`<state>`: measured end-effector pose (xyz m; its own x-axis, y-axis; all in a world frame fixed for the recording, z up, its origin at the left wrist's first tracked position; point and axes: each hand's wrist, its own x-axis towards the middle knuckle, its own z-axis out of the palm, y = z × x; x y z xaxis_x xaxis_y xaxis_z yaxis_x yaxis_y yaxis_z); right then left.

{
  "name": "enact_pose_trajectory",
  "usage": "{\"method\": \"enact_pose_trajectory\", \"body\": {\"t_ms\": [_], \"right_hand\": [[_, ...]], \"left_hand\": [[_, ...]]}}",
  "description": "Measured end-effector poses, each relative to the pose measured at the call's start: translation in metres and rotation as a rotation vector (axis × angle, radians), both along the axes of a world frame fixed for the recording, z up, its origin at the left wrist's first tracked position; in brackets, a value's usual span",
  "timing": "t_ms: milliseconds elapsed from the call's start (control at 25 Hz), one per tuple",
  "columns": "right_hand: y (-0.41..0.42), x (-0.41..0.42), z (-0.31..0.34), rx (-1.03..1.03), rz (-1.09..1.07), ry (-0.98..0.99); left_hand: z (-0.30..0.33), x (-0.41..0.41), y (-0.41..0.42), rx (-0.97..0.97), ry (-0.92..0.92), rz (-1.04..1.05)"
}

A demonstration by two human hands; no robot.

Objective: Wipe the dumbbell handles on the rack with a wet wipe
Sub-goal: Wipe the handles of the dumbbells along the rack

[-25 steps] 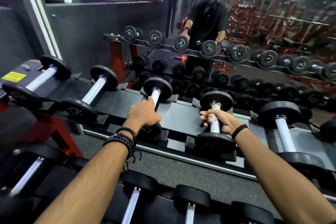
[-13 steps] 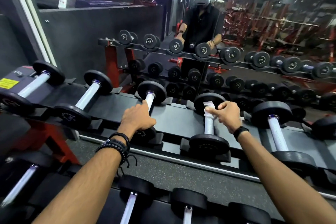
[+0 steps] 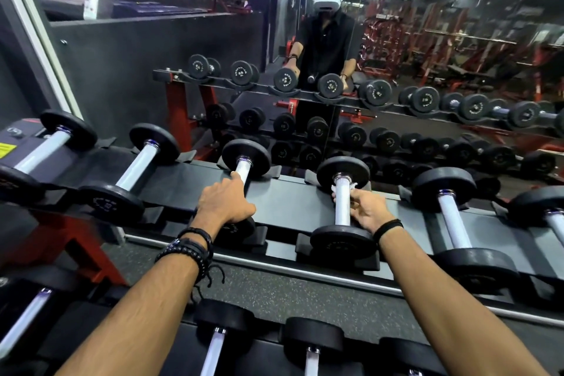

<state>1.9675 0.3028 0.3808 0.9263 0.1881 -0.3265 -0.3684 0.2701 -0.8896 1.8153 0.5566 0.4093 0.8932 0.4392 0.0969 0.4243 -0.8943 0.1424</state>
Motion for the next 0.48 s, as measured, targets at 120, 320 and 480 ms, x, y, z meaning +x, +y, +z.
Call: {"method": "enact_pose_trajectory", "body": {"t_ms": [120, 320, 480], "right_hand": [[-0.003, 0.001, 0.014, 0.239, 0.167, 0.185], [0.016, 0.001, 0.028, -0.04, 0.275, 0.14], [0.028, -0.001, 0.018, -0.25, 0.167, 0.006]], "left_hand": [[0.001, -0.001, 0.0, -0.006, -0.006, -0.005], [0.003, -0.002, 0.001, -0.029, -0.014, -0.004], [0.004, -0.002, 0.001, -0.044, -0.012, -0.006]]}}
